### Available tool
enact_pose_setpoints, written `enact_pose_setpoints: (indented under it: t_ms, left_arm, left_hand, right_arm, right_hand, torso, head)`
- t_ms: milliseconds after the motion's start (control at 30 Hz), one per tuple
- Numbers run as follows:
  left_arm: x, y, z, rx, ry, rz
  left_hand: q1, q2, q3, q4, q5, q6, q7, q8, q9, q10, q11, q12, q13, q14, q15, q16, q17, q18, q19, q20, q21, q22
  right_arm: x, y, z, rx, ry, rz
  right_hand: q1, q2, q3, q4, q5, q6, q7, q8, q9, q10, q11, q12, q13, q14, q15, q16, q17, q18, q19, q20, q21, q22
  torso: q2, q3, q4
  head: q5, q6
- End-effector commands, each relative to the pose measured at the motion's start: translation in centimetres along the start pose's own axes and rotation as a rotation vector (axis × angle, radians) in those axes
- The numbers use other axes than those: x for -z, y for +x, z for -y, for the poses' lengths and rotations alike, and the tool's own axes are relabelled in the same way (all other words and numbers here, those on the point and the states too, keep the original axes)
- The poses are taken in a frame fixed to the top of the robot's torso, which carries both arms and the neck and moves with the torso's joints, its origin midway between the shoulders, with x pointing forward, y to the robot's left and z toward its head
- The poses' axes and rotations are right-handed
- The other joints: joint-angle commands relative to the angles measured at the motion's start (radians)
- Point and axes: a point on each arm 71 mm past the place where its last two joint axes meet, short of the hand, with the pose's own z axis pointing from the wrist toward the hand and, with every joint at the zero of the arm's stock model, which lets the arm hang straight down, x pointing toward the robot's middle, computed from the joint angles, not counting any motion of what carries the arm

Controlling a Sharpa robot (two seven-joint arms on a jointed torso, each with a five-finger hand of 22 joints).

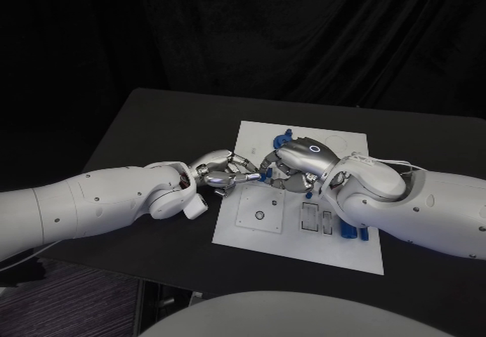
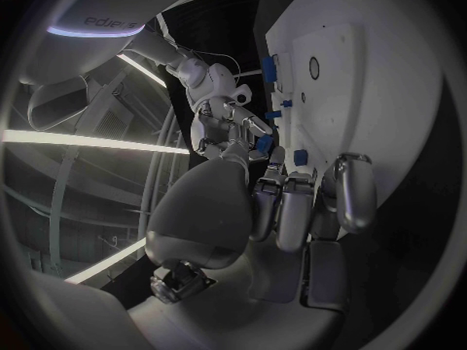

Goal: Assemble the parts on the task board

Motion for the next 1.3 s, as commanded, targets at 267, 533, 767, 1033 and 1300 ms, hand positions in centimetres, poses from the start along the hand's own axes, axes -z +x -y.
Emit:
enact_pose_setpoints:
  t_ms: [267,533,767,1033,1300]
  left_arm:
    - [-0.38,0.52,-0.07,0.023,-0.019,-0.032]
    - [-0.46,0.56,-0.08,0.024,-0.019,-0.035]
    - [-0.49,0.44,0.12,0.020,0.013,-0.025]
    - [-0.61,0.46,0.21,0.020,0.026,-0.027]
    - [-0.75,0.57,0.20,0.023,0.024,-0.037]
  left_hand:
    - [0.032,0.003,-0.021,-0.002,0.024,0.042,-0.004,0.004,0.002,0.107,0.002,-0.001,0.259,0.104,0.006,0.003,0.263,0.004,-0.002,0.007,-0.004,0.178]
    - [0.087,0.013,-0.031,-0.021,0.125,0.091,-0.023,0.044,0.022,0.107,-0.014,-0.001,0.259,0.104,-0.007,0.003,0.263,0.004,-0.001,-0.004,-0.004,0.178]
    - [0.147,0.023,-0.002,-0.059,0.207,0.116,-0.042,0.104,0.063,0.107,-0.031,-0.001,0.259,0.104,-0.021,0.003,0.263,0.003,0.003,-0.018,0.001,0.180]
    - [0.175,0.026,0.063,-0.065,0.318,0.084,-0.036,0.127,0.094,0.107,-0.029,-0.001,0.259,0.104,-0.023,0.003,0.263,0.003,-0.002,-0.022,-0.003,0.179]
    - [0.177,0.017,0.105,-0.057,0.345,0.074,-0.032,0.123,0.099,0.107,-0.026,-0.001,0.259,0.104,-0.020,0.003,0.263,0.004,-0.008,-0.020,-0.007,0.177]
  right_arm:
    - [-0.19,0.04,-0.02,-0.010,0.009,-0.013]
    - [-0.27,0.10,-0.05,-0.010,0.009,-0.019]
    - [-0.30,0.20,-0.07,-0.009,0.009,-0.032]
    - [-0.34,0.38,-0.27,-0.009,-0.003,-0.056]
    - [-0.53,0.45,-0.68,-0.012,-0.026,-0.059]
  right_hand:
    - [0.000,0.009,-0.002,0.002,0.004,0.016,-0.023,0.002,0.123,0.022,0.001,0.005,0.164,0.063,-0.006,0.003,0.089,-0.003,0.018,-0.006,0.004,0.196]
    - [0.000,0.010,-0.001,0.002,0.004,0.015,-0.022,0.001,0.124,0.023,0.000,0.006,0.165,0.063,-0.006,0.003,0.089,-0.003,0.018,-0.006,0.003,0.196]
    - [0.001,0.010,-0.001,0.001,0.004,0.014,-0.022,0.001,0.124,0.022,0.000,0.005,0.164,0.063,-0.006,0.003,0.088,-0.003,0.017,-0.006,0.002,0.196]
    - [0.002,0.011,-0.001,0.001,0.004,0.012,-0.022,-0.001,0.124,0.020,0.001,0.004,0.162,0.063,-0.006,0.002,0.087,-0.003,0.017,-0.006,0.001,0.196]
    - [0.002,0.011,-0.002,0.002,0.003,-0.001,-0.017,-0.008,0.124,0.017,0.004,0.001,0.159,0.062,-0.004,-0.001,0.083,-0.002,0.015,-0.006,-0.004,0.194]
  torso:
    - [-0.001,0.0006,-0.0020]
    - [-0.001,-0.0006,0.0000]
    - [-0.001,-0.0008,0.0003]
    - [0.000,-0.0005,-0.0006]
    - [-0.001,-0.0008,-0.0004]
  head:
    - [0.002,0.000]
    - [0.002,0.000]
    - [0.003,0.000]
    - [0.008,0.000]
    - [0.011,0.000]
